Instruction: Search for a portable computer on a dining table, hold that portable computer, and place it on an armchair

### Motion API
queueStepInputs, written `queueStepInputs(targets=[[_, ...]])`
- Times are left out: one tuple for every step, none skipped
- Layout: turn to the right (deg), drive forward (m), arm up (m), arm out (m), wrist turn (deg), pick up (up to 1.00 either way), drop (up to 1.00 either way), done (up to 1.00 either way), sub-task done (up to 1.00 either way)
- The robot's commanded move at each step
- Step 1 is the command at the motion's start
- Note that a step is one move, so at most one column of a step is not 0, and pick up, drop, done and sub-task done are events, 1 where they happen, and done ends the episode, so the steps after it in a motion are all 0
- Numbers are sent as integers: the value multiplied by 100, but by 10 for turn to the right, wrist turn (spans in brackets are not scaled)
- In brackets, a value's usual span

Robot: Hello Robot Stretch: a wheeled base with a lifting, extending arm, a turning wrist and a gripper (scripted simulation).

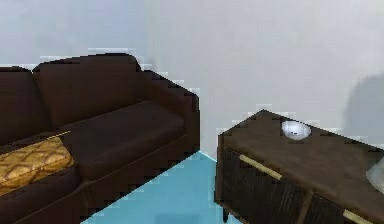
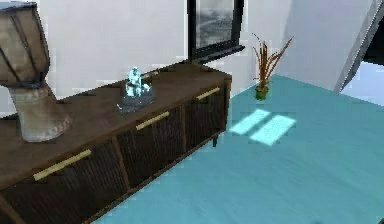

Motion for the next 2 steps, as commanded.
queueStepInputs(targets=[[-450, 0, 0, 0, 0, 0, 0, 0, 0], [-240, 0, 0, 0, 0, 0, 0, 0, 0]])
